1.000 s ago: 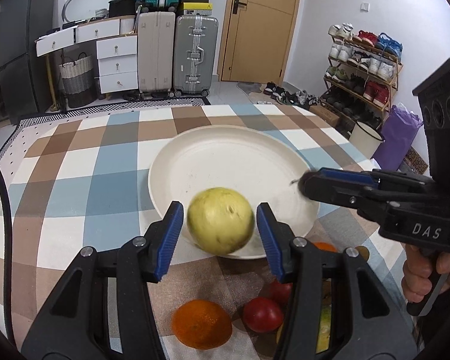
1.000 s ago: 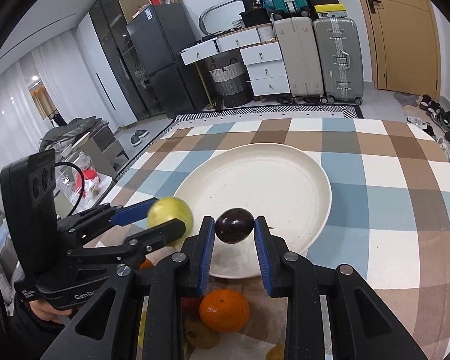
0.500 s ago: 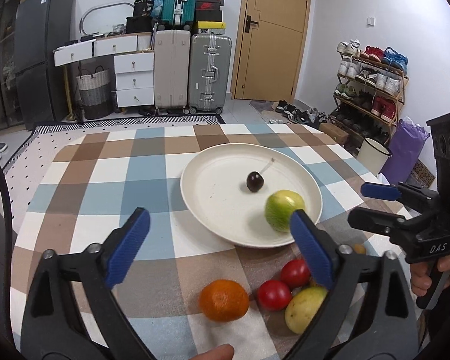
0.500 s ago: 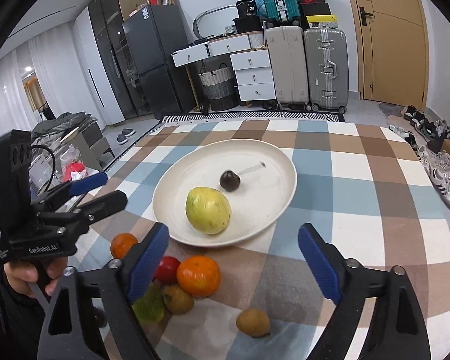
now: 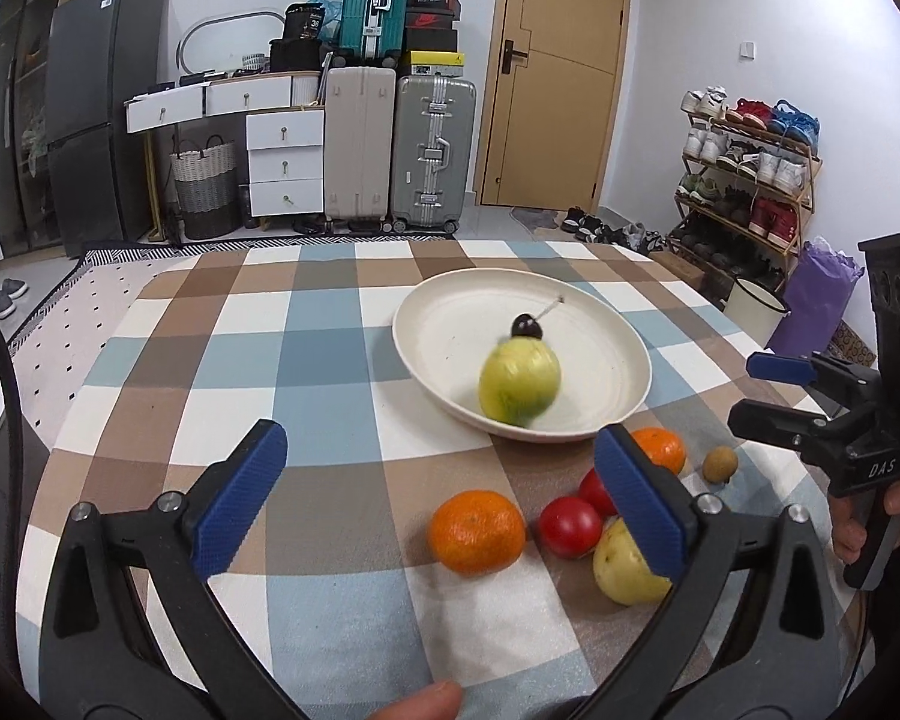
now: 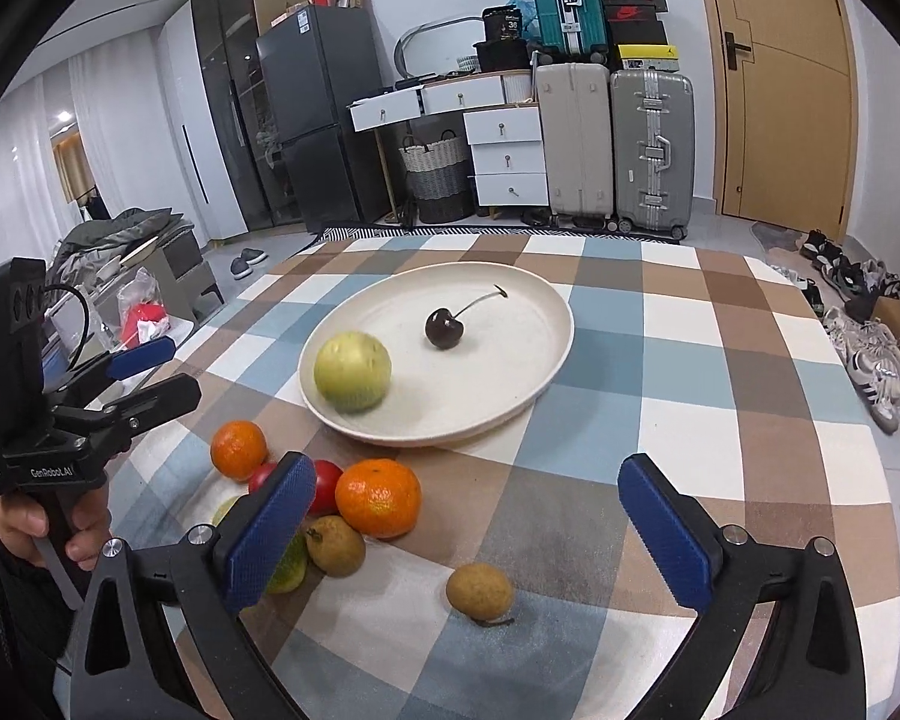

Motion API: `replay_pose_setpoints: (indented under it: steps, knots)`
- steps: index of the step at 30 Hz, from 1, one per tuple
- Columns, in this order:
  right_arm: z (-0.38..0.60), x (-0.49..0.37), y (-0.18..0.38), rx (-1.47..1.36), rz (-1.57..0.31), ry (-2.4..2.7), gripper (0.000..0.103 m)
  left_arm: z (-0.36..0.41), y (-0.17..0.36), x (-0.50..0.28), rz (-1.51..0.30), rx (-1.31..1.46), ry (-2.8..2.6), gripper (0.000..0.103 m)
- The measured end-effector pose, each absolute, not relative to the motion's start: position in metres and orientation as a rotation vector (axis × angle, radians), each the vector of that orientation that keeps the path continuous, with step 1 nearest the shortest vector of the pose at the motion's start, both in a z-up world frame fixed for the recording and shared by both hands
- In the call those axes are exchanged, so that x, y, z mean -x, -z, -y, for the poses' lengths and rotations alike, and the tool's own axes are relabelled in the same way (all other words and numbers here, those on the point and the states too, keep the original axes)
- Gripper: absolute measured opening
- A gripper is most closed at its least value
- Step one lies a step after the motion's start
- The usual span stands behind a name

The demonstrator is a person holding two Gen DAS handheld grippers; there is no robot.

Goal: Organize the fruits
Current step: 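Withdraw both open tools from the white plate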

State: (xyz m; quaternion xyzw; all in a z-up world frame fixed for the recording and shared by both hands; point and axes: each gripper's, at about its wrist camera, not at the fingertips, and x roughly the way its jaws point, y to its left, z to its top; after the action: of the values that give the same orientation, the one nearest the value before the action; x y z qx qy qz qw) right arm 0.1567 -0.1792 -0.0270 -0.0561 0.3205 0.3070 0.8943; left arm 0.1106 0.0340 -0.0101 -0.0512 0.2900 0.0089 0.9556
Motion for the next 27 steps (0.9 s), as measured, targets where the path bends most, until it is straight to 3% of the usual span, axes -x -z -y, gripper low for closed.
replay_pose_setpoints:
  steps: [27]
  knots:
    - [0.189,-0.156,0.046,0.188,-0.748,-0.599,0.102,-0.034,0.016,-0.11,-0.587,0.114,-0.011,0.102]
